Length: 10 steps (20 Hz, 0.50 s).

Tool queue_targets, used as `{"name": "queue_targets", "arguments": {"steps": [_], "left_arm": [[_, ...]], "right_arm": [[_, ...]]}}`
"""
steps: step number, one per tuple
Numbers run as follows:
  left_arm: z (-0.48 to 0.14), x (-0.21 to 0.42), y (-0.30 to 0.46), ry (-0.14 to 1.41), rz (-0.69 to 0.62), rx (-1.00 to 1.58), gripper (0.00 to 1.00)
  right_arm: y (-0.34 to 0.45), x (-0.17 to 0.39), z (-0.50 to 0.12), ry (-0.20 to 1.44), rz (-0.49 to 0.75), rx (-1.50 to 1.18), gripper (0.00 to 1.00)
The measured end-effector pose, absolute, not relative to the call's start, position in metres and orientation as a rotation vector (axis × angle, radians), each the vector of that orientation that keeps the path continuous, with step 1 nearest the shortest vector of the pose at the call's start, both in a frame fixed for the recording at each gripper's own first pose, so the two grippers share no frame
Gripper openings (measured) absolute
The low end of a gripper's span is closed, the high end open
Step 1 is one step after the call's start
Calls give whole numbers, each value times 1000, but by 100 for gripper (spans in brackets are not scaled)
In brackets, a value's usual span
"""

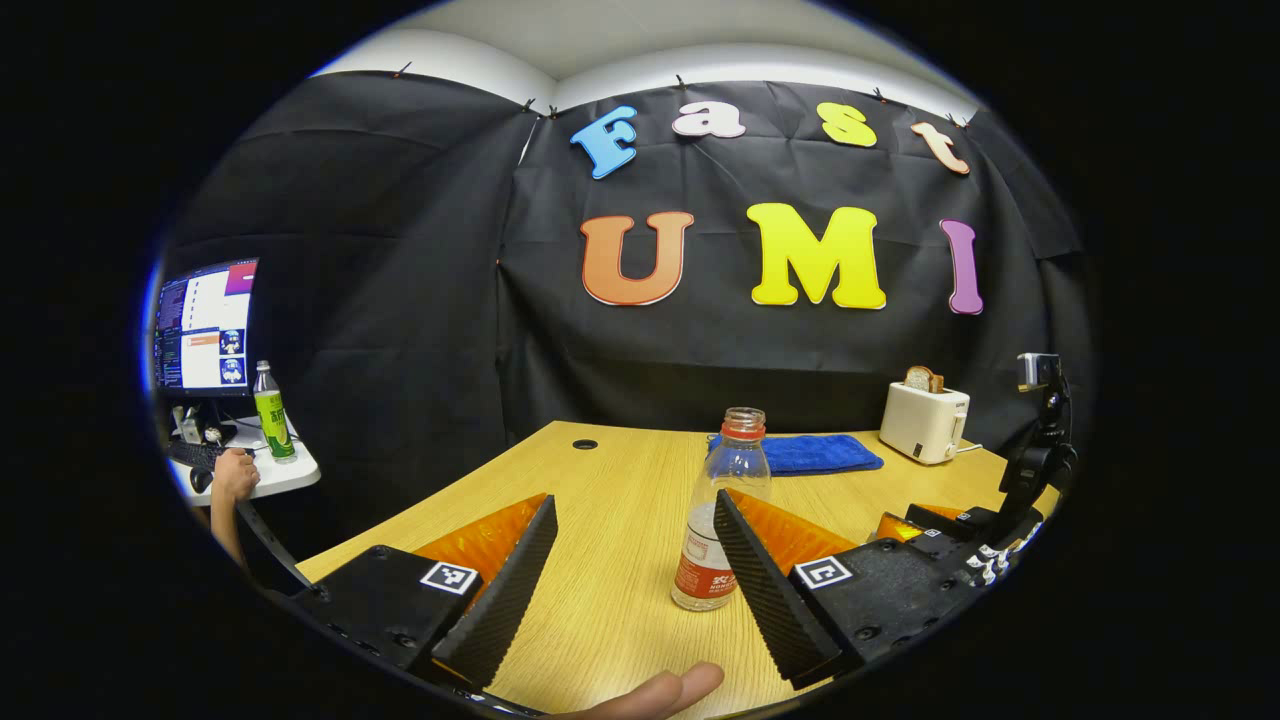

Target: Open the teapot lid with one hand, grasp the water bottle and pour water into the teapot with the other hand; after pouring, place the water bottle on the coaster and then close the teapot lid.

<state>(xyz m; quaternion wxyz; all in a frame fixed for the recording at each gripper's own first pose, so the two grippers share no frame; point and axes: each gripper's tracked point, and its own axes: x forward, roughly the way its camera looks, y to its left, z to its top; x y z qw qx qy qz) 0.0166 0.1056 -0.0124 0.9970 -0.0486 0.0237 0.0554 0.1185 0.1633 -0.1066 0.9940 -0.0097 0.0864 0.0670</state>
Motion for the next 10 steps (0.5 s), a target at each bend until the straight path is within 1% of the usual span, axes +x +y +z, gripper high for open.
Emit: {"name": "queue_targets", "arguments": {"steps": [1, 4, 5, 6, 8, 9, 10], "left_arm": [[-14, 18, 106, 49, 111, -97, 99], [-15, 17, 108, 51, 115, -92, 99], [-15, 18, 107, 52, 112, -93, 99], [-15, 18, 106, 54, 111, -92, 99], [-18, 18, 106, 58, 111, -88, 99], [-19, 18, 106, 58, 109, -84, 99], [-19, 19, 105, 60, 109, -79, 99]], "right_arm": [[163, 119, -106, 174, 133, -23, 40], [163, 117, -106, 167, 137, -17, 40], [163, 118, -107, 167, 137, -10, 30], [164, 118, -107, 165, 135, -13, 25], [159, 120, -105, 153, 114, -26, 25], [158, 120, -106, 161, 116, -20, 10], [159, 119, -107, 162, 121, -7, 10]]}}
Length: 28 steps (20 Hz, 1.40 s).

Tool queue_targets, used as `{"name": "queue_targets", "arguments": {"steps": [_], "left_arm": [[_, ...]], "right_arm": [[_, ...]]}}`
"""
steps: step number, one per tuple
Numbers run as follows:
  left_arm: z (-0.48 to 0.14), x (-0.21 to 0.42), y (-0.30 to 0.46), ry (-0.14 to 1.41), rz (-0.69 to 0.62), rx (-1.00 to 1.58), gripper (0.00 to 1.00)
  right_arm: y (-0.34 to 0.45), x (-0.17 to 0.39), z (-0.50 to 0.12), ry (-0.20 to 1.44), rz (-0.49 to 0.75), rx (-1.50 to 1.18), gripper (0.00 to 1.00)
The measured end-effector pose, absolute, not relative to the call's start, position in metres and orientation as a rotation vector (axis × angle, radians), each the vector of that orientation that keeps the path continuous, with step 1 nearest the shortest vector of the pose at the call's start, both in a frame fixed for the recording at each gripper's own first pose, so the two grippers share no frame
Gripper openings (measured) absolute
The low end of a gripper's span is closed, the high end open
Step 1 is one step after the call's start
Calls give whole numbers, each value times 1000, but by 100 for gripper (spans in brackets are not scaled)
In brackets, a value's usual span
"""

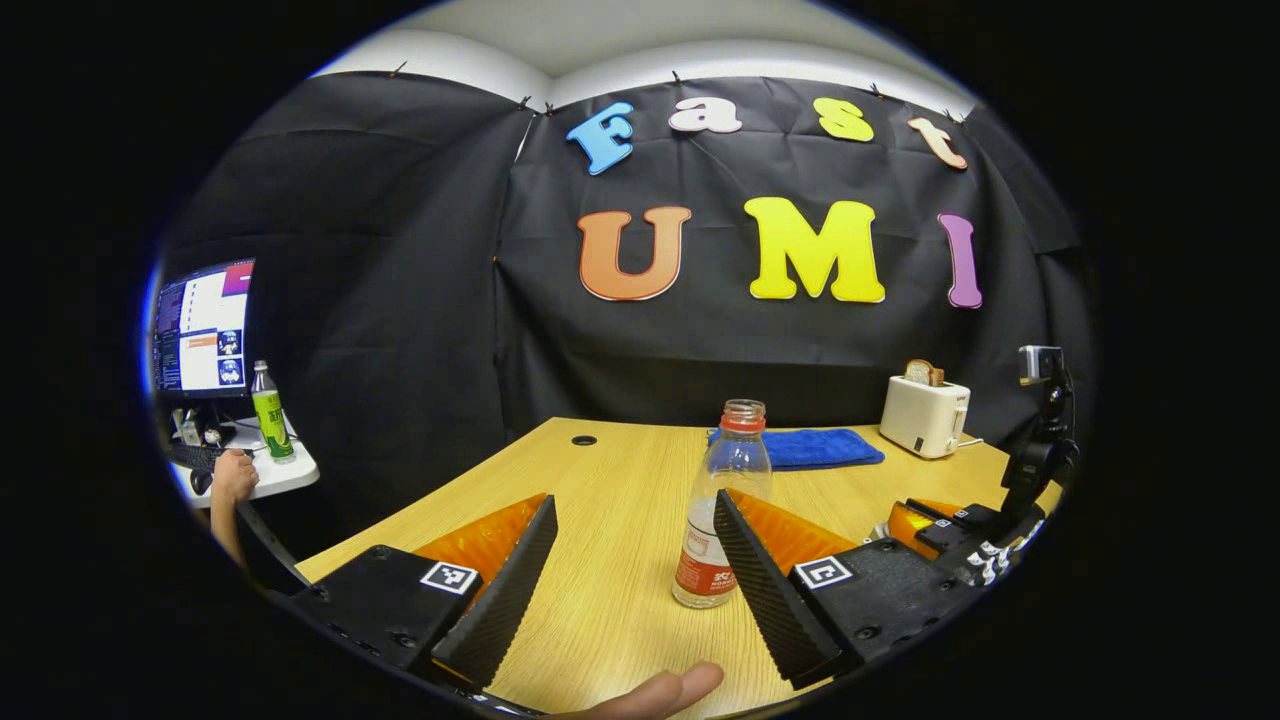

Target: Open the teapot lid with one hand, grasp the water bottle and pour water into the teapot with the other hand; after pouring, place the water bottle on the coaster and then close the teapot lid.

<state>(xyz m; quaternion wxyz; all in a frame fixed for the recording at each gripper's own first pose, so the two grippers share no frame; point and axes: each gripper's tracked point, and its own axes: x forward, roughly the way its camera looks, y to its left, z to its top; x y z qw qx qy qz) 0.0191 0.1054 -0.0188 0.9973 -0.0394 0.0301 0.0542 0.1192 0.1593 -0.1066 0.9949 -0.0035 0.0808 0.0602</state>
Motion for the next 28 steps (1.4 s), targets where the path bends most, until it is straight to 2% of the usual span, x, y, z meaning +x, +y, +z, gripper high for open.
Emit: {"name": "queue_targets", "arguments": {"steps": [3, 4, 5, 16, 28], "left_arm": [[-19, 19, 103, 58, 104, -66, 99], [-19, 20, 102, 58, 100, -63, 99], [-20, 20, 101, 56, 95, -62, 99], [-37, 28, 82, 102, 41, -84, 99], [-58, 48, 45, 65, -25, -36, 99]], "right_arm": [[158, 122, -105, 178, 114, -10, 10], [157, 122, -107, 173, 114, -7, 2], [157, 121, -105, 169, 117, -10, 1], [144, 97, -61, 64, 130, -9, 1], [72, 44, -9, -32, 117, -9, 0]]}}
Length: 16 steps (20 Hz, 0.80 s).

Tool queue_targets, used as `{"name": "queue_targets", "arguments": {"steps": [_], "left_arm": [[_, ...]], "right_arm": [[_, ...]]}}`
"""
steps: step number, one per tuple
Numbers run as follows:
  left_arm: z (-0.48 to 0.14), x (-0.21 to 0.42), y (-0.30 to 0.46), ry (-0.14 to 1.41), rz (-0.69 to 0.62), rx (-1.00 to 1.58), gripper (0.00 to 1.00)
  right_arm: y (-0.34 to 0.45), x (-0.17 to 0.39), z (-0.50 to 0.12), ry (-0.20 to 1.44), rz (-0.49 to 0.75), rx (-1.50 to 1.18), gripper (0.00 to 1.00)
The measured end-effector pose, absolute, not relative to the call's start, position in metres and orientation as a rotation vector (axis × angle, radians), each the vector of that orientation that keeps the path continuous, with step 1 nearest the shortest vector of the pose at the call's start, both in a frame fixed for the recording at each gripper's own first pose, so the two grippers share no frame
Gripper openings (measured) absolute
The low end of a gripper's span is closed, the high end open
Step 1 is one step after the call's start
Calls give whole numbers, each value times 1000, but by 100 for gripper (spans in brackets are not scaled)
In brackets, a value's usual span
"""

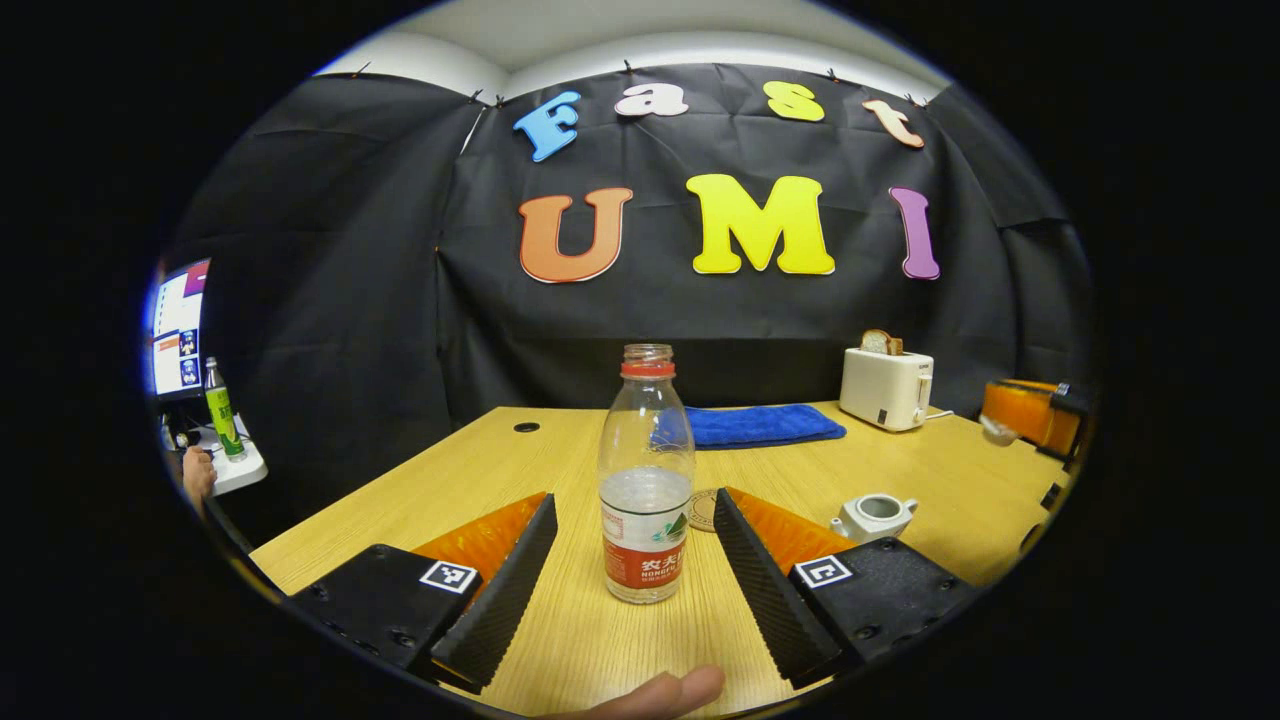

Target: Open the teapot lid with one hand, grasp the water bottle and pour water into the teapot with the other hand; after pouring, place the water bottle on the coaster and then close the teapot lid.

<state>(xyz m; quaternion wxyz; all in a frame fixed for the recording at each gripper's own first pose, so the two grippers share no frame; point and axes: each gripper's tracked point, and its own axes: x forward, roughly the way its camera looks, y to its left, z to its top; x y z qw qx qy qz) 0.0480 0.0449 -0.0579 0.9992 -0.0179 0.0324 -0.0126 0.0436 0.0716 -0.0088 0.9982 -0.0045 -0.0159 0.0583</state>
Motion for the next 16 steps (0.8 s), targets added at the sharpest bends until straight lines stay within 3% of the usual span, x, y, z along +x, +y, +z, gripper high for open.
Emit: {"name": "queue_targets", "arguments": {"steps": [16], "left_arm": [[-65, 101, 42, 22, -73, -21, 99]], "right_arm": [[12, 26, -13, -25, 85, 17, 0]]}}
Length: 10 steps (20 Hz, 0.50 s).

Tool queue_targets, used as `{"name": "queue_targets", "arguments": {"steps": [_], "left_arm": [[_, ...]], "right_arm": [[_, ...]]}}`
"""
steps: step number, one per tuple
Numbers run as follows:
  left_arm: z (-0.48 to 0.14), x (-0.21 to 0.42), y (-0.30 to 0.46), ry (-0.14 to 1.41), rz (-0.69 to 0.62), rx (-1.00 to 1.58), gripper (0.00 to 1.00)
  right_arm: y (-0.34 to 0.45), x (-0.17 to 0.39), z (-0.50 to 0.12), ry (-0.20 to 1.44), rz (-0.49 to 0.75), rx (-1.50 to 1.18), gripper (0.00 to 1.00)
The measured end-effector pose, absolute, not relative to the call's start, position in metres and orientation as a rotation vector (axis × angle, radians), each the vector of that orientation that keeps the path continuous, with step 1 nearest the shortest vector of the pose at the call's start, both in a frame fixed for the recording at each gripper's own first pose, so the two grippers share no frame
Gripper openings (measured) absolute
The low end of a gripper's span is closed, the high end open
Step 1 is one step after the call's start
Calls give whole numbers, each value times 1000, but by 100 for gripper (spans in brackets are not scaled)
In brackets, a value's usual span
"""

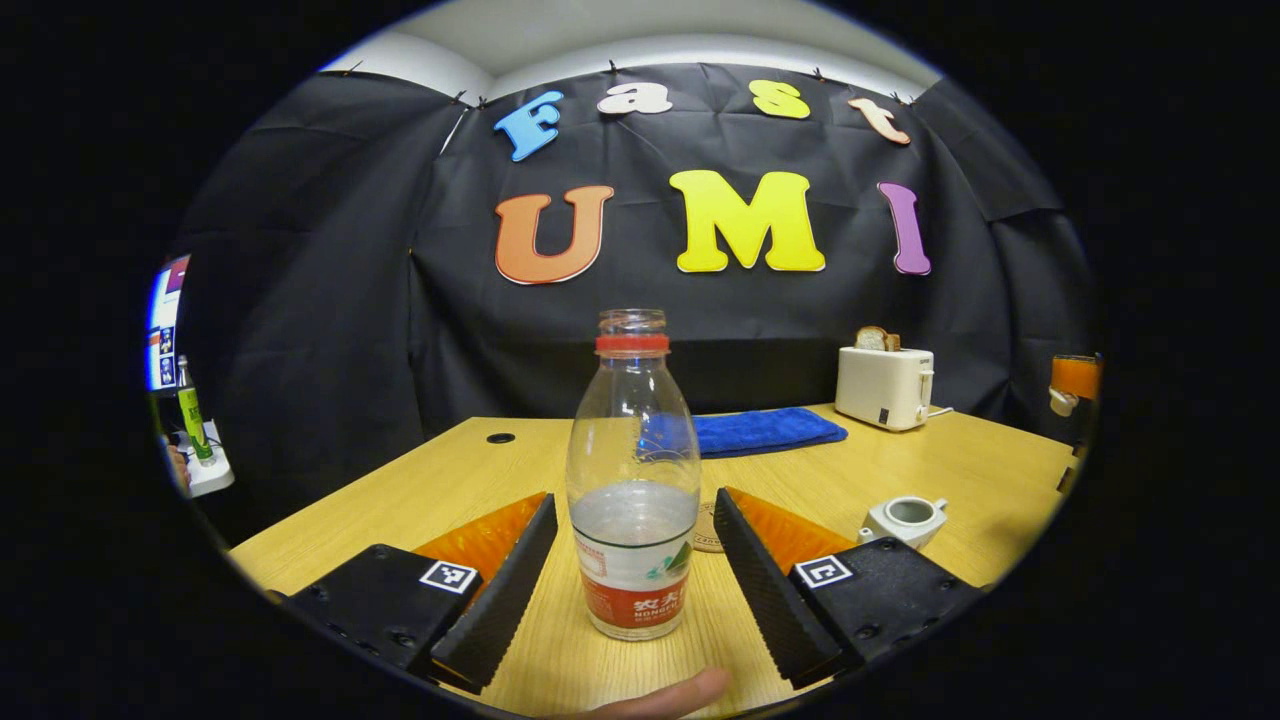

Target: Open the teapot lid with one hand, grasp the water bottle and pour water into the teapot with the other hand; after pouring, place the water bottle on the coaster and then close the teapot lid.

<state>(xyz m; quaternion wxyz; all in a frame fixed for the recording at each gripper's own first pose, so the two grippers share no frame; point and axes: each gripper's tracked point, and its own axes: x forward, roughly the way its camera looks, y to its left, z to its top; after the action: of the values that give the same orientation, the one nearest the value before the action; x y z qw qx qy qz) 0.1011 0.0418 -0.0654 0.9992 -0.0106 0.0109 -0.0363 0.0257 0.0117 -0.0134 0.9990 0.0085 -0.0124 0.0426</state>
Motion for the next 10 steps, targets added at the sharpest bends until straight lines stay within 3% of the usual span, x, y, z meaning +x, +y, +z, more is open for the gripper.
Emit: {"name": "queue_targets", "arguments": {"steps": [7, 10], "left_arm": [[-66, 113, 30, -6, -130, -45, 96], [-72, 115, 28, 20, -142, -45, 83]], "right_arm": [[5, 19, -4, -44, 75, 16, 0], [4, 18, -2, -45, 70, 17, 0]]}}
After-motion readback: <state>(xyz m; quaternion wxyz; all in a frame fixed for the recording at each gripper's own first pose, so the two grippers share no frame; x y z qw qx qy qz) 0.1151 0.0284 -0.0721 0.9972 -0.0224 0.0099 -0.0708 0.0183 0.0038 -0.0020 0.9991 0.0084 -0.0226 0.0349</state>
